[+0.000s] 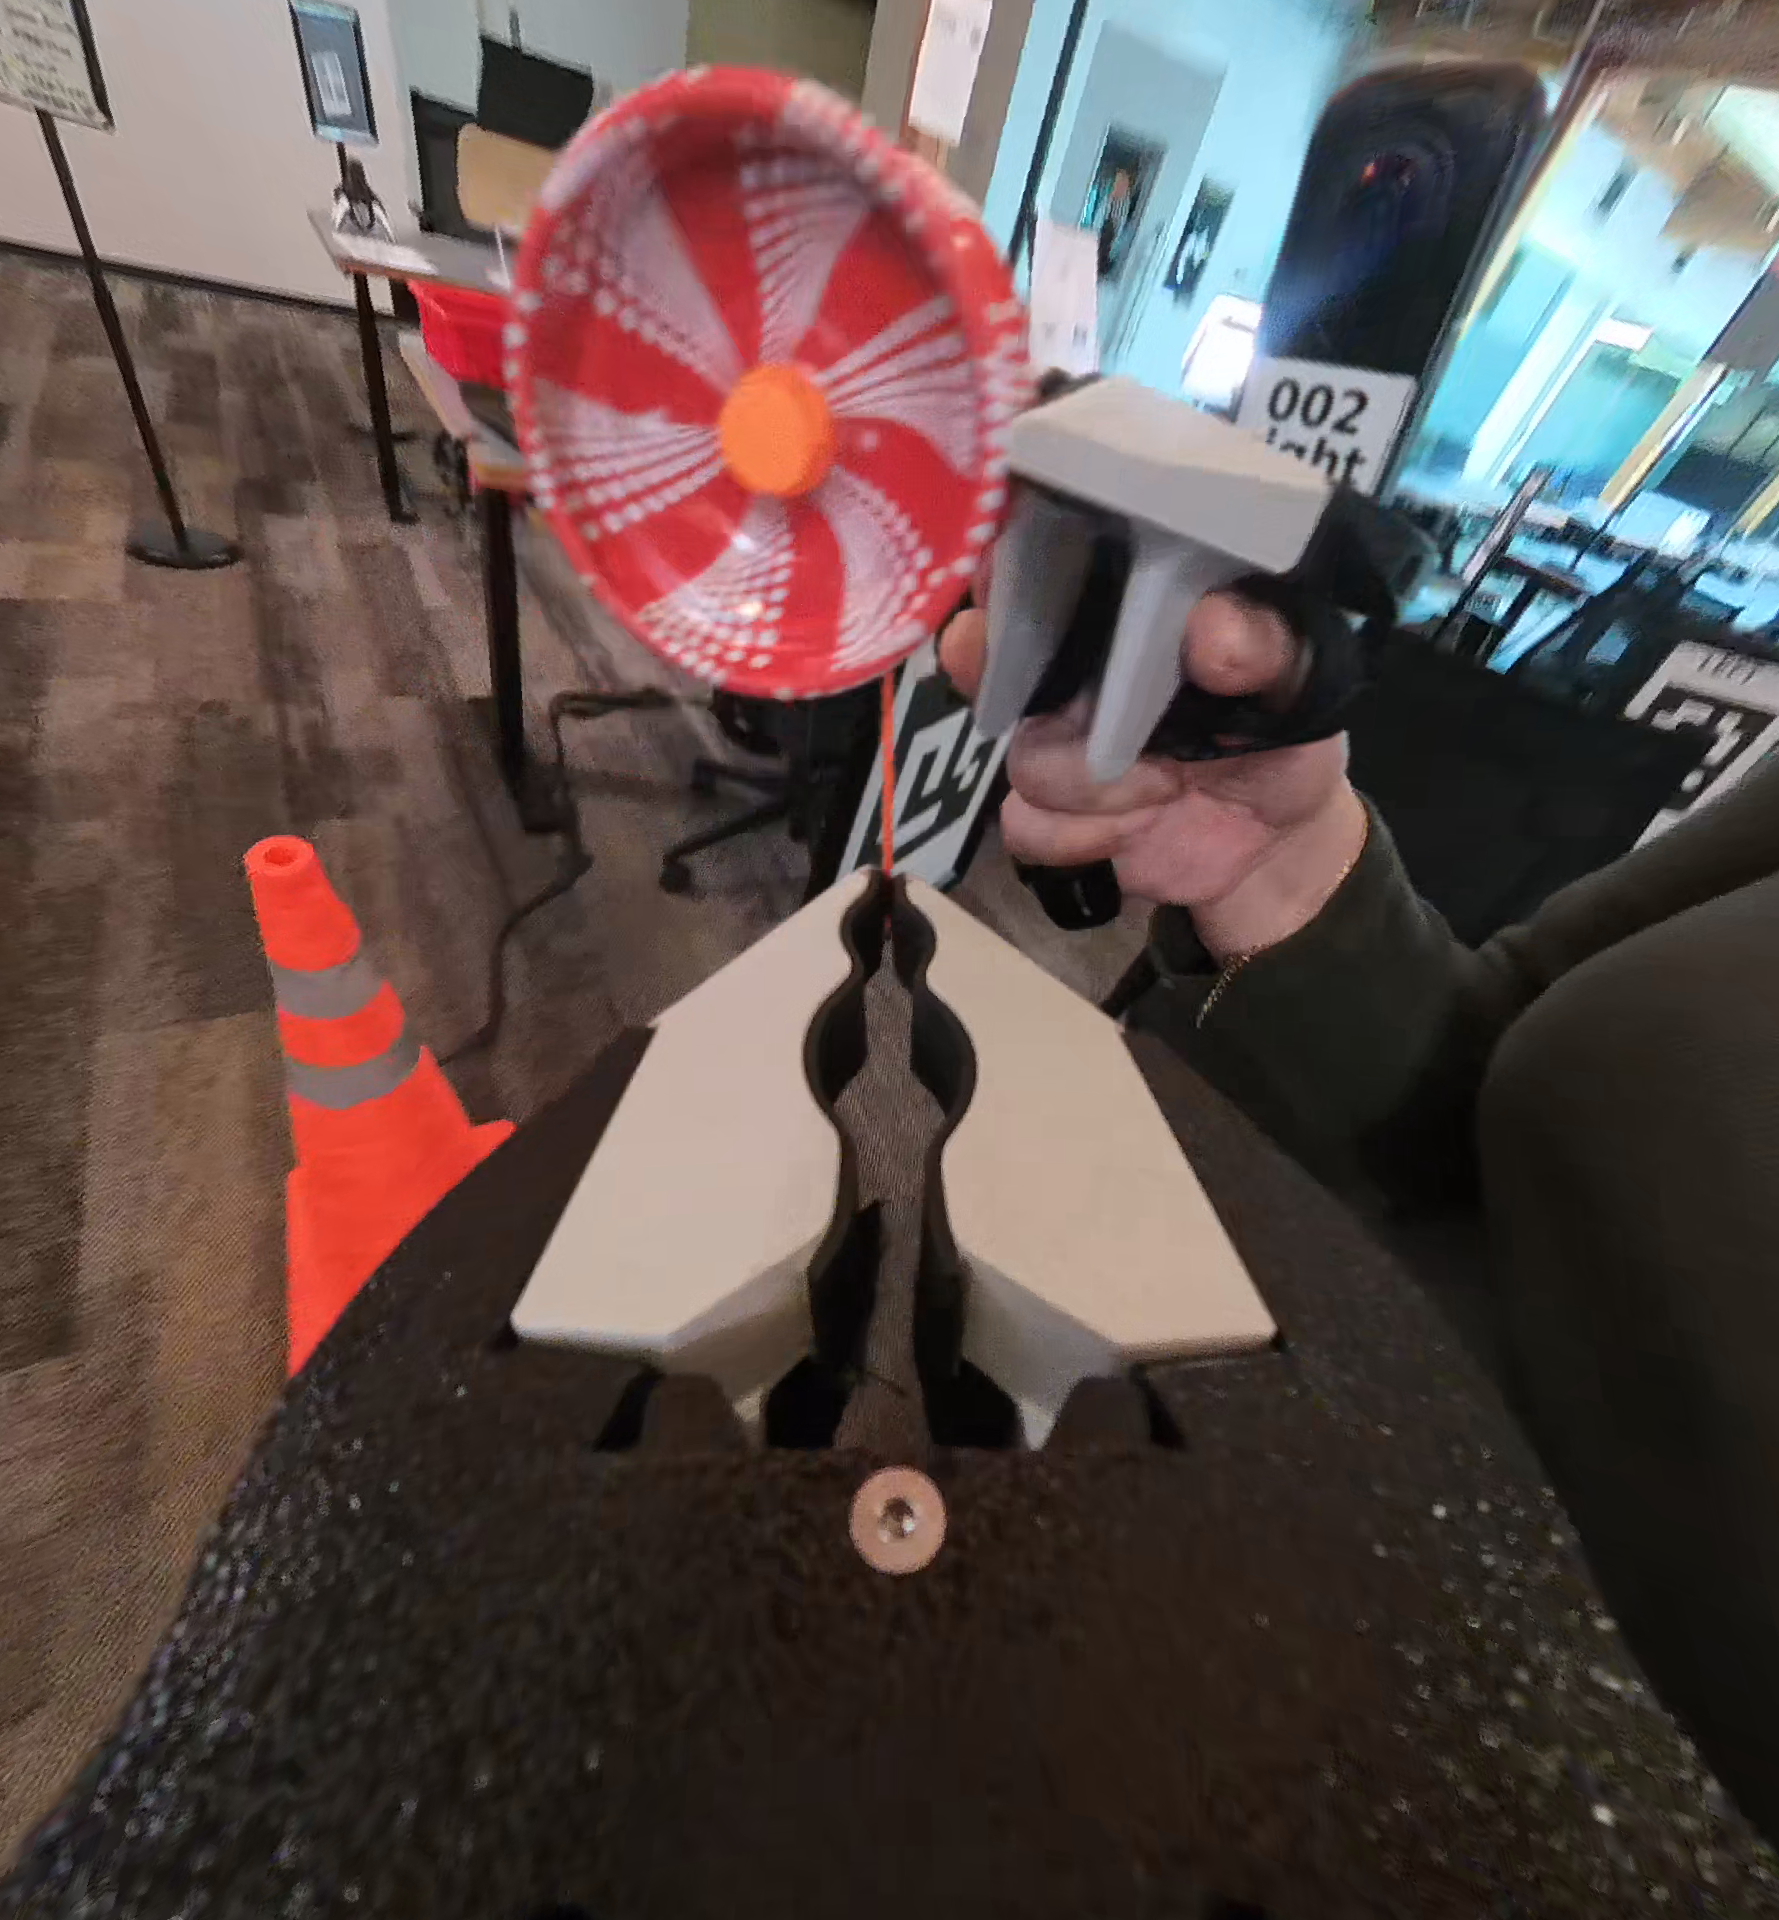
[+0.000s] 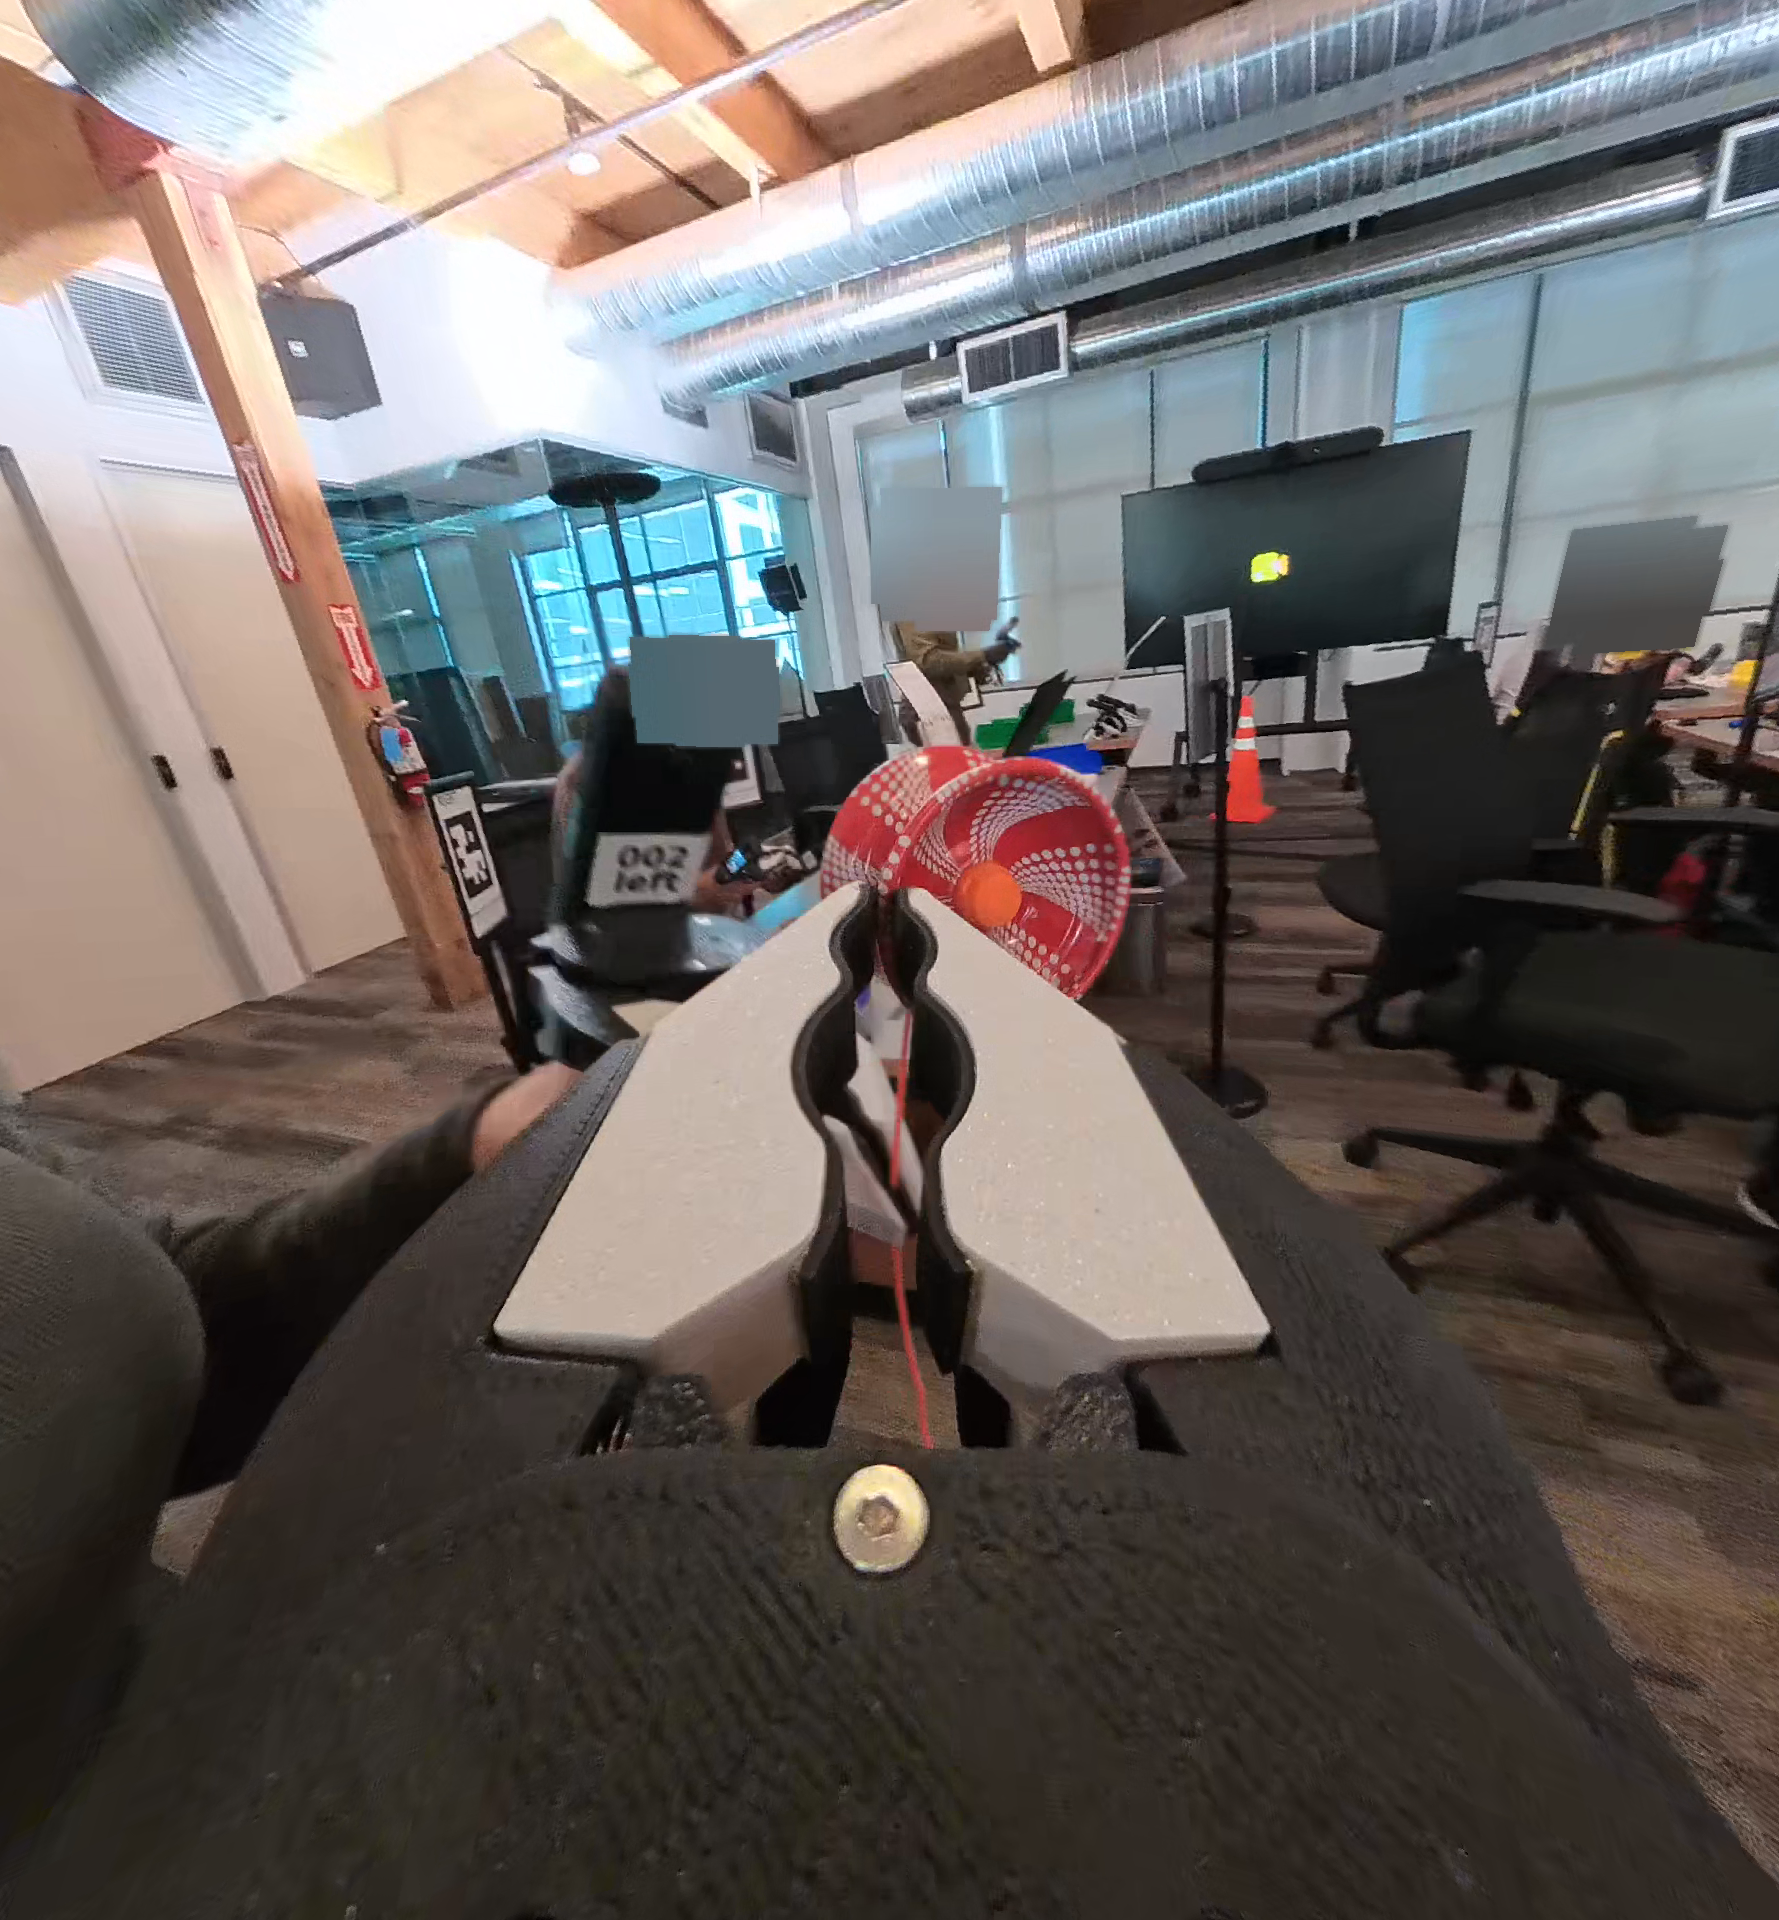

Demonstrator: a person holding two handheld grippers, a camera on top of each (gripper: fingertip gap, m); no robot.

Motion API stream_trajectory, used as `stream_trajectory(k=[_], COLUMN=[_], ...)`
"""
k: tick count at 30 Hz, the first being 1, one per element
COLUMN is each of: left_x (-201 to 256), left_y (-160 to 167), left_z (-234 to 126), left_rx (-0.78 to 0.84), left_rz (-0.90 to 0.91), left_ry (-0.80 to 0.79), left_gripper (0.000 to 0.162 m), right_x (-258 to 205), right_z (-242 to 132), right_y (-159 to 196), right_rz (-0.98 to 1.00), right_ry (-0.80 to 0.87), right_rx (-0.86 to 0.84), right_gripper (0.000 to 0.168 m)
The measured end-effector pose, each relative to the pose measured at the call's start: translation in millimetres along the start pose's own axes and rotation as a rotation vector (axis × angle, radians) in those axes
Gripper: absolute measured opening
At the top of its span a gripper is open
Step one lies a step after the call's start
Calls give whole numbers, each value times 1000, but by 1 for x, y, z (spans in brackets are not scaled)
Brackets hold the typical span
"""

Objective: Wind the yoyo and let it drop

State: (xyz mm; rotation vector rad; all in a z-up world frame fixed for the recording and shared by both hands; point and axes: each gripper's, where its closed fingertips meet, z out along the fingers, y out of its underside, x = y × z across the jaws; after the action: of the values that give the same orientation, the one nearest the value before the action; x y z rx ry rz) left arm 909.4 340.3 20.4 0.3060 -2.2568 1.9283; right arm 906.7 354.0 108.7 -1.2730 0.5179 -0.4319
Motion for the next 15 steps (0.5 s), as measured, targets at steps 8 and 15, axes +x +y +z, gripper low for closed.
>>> stream_trajectory(k=[8,15], left_x=[-7,-16], left_y=[14,47], left_z=[8,24], left_rx=[160,82], left_rz=[-60,-55], left_ry=[33,82], left_gripper=[46,0], right_x=[-4,-14], right_z=[0,-1], right_y=[-11,-12], right_rz=[6,14], right_ry=[-18,-93], right_rx=[31,34], right_gripper=[0,0])
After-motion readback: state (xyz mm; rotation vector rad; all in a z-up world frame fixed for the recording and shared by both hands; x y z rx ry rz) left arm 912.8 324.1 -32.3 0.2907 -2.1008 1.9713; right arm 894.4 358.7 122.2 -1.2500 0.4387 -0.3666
